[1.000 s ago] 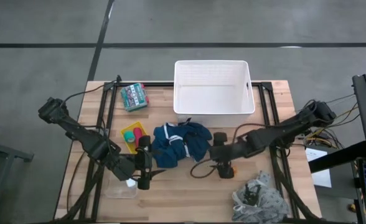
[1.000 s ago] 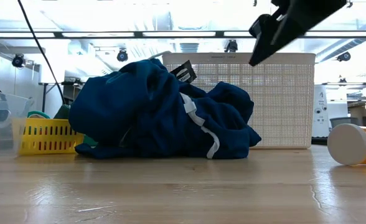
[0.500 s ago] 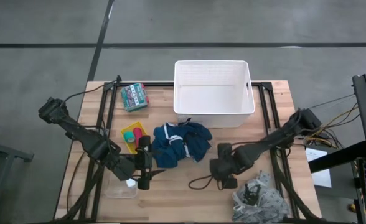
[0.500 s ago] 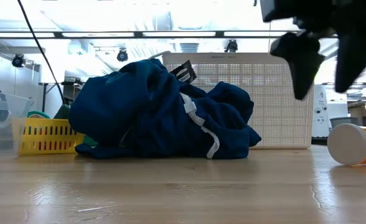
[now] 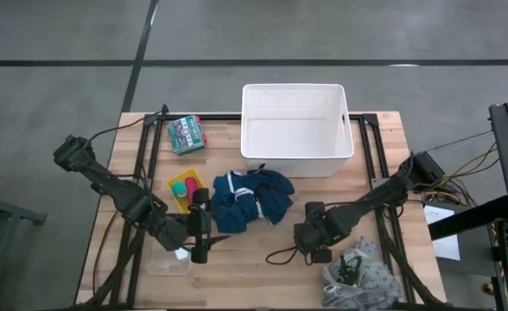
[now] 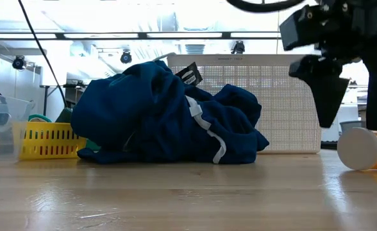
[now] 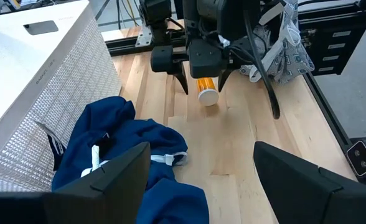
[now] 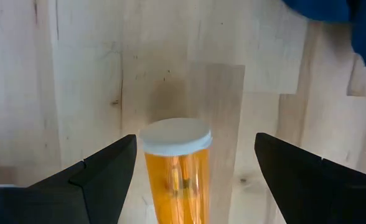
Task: Pick & place medical supplies in basket/bin
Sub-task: Put the orange pill bottle into the transparent bin
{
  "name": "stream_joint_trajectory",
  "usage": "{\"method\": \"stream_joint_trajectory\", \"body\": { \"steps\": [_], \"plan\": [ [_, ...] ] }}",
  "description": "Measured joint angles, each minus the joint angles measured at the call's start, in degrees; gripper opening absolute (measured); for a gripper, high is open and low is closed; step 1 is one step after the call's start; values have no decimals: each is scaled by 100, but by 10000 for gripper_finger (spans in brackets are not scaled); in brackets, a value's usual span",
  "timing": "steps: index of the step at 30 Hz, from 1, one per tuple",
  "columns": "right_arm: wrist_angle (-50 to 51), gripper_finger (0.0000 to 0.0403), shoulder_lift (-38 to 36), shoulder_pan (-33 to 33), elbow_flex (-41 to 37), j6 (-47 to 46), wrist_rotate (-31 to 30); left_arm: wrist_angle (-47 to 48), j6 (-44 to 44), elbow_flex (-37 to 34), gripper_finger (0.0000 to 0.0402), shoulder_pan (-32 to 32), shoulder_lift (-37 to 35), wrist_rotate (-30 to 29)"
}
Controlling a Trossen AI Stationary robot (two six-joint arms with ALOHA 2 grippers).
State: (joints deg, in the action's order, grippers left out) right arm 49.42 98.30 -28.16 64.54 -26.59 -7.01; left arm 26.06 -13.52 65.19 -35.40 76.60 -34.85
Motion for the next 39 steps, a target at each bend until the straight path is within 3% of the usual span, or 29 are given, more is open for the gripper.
{"method": "stream_joint_trajectory", "body": {
  "steps": [18,32,39],
  "plan": [
    [-1146,319,-7,2,-777,-90,254,-2,-2,0,290,0,0,0],
    [-1135,217,-7,2,-796,26,251,-4,-11,0,291,0,0,0],
    [-1135,205,-7,2,-796,129,249,-2,-11,0,291,0,0,0]
  ]
}}
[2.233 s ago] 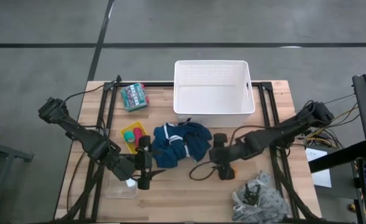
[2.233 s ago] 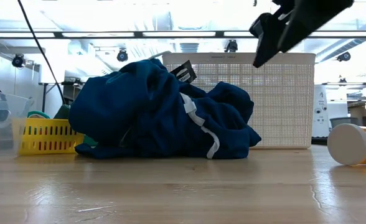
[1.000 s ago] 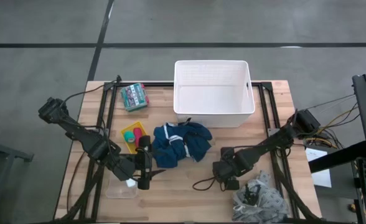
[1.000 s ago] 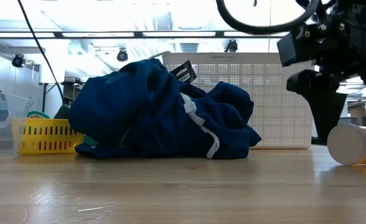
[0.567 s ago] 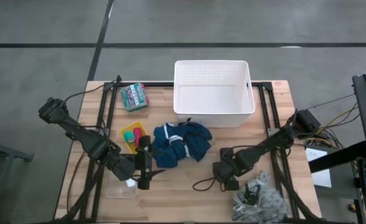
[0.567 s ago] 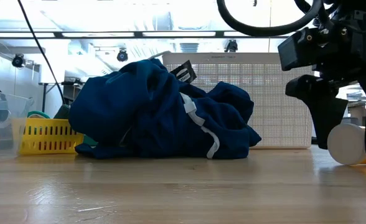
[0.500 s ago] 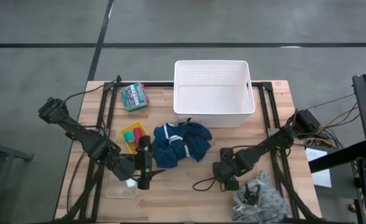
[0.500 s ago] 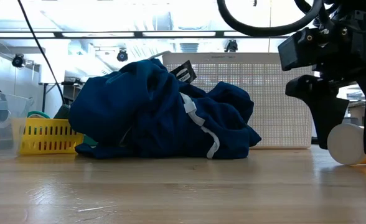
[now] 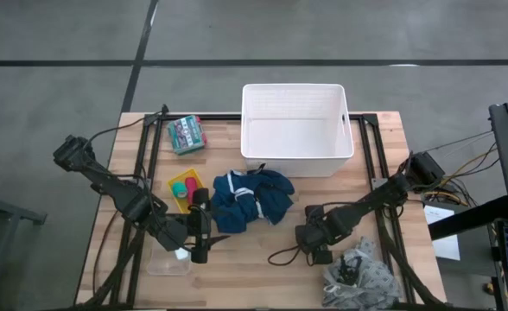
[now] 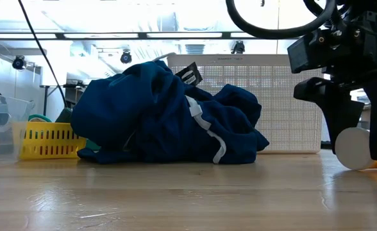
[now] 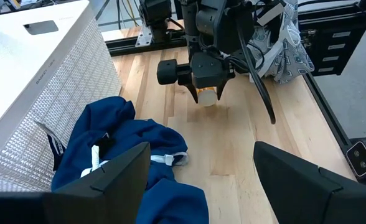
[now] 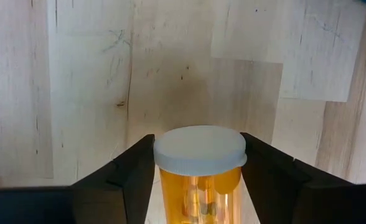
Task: Pick & place medical supplies in basket/bin
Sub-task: Put the orange pill bottle into the transparent bin
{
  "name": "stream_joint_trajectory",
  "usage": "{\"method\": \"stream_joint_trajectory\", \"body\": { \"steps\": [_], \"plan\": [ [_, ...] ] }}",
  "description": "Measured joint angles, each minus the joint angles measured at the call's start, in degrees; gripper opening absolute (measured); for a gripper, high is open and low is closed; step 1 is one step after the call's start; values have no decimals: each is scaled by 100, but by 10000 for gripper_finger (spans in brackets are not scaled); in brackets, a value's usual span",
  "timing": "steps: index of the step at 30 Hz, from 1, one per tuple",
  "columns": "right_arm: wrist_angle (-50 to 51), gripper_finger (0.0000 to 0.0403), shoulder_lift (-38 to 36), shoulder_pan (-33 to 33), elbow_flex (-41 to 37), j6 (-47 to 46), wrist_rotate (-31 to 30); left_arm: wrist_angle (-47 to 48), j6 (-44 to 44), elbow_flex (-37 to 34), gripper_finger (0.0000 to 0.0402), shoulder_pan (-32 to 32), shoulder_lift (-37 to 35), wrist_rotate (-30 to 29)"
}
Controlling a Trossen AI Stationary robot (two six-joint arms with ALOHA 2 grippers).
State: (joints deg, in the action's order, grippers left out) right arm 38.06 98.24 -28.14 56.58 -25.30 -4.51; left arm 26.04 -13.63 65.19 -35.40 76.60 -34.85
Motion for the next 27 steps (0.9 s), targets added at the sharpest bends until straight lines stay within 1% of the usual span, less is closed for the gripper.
{"method": "stream_joint_trajectory", "body": {
  "steps": [7,15,22,27],
  "plan": [
    [2,214,0,2,20,-4,0,0,2,0,291,2,0,0],
    [-20,214,-2,2,570,-296,-37,-2,7,0,291,1,0,0],
    [-174,215,-2,5,1127,-229,-758,-2,11,2,291,2,0,0],
    [-1101,215,-2,7,1270,224,-1275,-2,12,2,291,1,0,-1]
  ]
}}
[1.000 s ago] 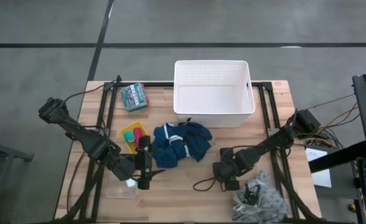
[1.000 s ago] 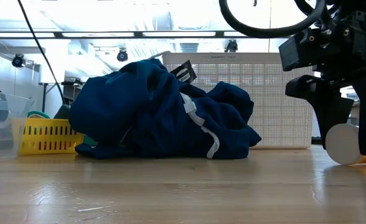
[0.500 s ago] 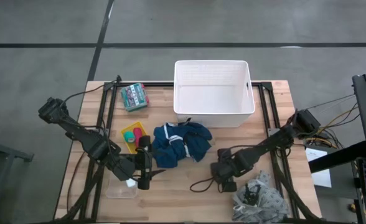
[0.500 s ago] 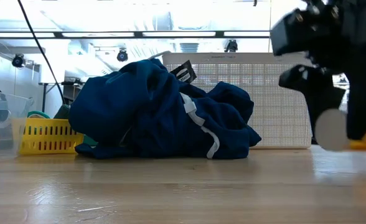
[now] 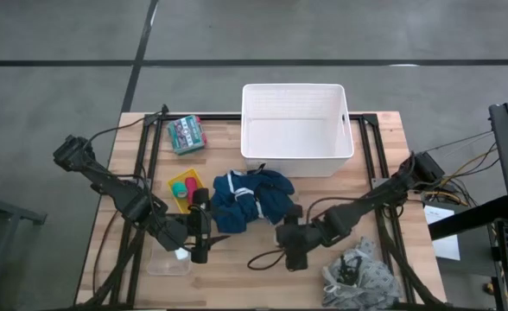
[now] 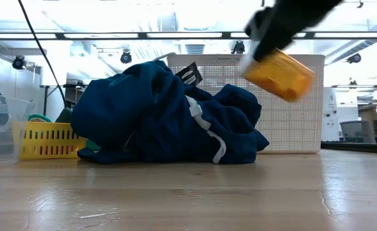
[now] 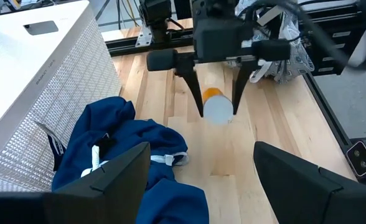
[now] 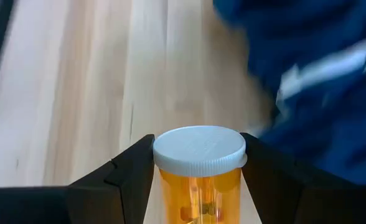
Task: Pick & place medical supplies in basket/bin
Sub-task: Put the orange pill bottle into the transparent bin
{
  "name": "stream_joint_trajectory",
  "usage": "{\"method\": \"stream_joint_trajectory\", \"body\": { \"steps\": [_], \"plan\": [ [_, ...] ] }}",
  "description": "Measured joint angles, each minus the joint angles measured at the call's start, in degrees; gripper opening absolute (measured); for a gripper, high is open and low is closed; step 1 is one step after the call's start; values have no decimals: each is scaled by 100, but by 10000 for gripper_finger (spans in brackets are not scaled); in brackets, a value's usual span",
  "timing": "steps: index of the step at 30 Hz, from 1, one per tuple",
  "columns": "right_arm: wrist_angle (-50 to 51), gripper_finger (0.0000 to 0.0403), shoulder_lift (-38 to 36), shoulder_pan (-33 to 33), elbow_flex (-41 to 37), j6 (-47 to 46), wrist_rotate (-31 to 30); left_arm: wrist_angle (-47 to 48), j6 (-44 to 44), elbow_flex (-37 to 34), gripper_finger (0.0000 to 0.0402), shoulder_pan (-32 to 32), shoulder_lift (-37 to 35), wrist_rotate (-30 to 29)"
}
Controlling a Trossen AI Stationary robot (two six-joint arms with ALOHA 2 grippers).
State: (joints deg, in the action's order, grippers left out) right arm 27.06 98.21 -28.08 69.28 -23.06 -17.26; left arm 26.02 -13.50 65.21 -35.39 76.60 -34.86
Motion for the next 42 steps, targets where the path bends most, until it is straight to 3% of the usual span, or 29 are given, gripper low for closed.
{"method": "stream_joint_trajectory", "body": {
  "steps": [7,19,28,34,42],
  "plan": [
    [-1538,215,0,26,-272,217,-567,0,-1,0,291,0,0,1],
    [-5500,215,33,47,-1363,832,-1182,0,-1,0,291,0,0,0],
    [-8550,215,1208,75,-1607,1760,-1388,47,-4,2,291,1,0,-1],
    [-9500,215,2138,148,-1105,2069,-1438,58,-4,2,291,1,1,0],
    [-9498,215,3248,162,-53,2841,-1381,101,-4,2,290,1,2,-1]
  ]
}}
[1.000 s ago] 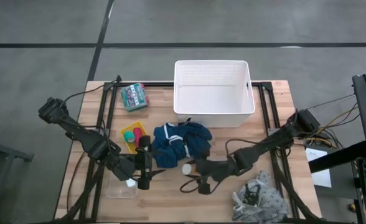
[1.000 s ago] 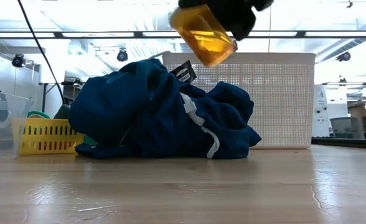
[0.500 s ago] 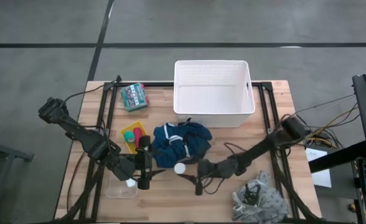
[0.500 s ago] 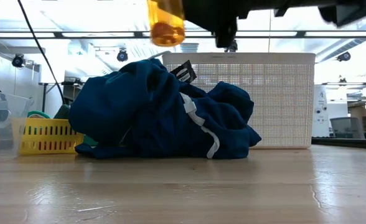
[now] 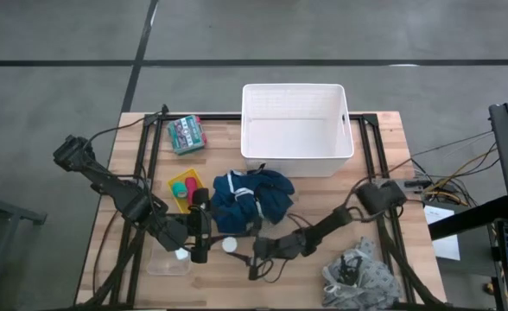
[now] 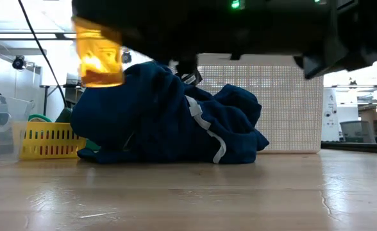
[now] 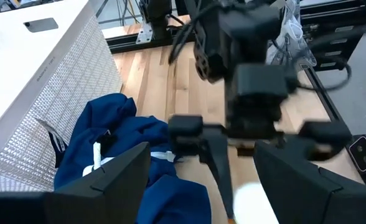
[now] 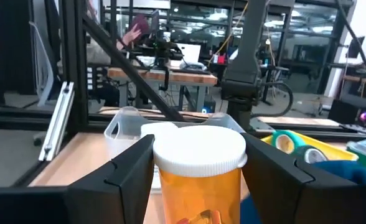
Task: Pick & place medical supplies in basket/bin
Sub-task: Put the orange pill bottle into the transparent bin
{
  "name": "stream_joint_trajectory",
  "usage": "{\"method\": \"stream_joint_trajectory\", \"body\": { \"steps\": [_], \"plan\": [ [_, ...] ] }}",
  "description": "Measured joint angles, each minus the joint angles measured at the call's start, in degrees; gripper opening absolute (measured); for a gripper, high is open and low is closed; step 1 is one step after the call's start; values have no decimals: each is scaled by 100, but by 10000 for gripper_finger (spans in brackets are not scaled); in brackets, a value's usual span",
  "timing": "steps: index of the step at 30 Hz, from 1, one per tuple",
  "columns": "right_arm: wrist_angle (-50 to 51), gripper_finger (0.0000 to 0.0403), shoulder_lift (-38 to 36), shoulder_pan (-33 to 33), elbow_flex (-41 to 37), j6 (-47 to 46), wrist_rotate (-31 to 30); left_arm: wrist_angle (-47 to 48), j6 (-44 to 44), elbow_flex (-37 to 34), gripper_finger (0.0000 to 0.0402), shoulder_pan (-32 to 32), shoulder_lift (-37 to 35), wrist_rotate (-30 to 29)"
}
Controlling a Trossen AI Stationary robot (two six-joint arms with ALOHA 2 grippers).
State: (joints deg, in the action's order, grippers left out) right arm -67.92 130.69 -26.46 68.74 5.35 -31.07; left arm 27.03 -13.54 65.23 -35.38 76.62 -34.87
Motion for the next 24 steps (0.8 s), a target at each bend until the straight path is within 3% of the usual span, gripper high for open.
{"method": "stream_joint_trajectory", "body": {
  "steps": [9,24],
  "plan": [
    [113,215,847,123,1110,-8,215,17,0,0,290,0,0,0],
    [326,215,1202,327,1316,-879,559,20,0,0,290,0,0,0]
  ]
}}
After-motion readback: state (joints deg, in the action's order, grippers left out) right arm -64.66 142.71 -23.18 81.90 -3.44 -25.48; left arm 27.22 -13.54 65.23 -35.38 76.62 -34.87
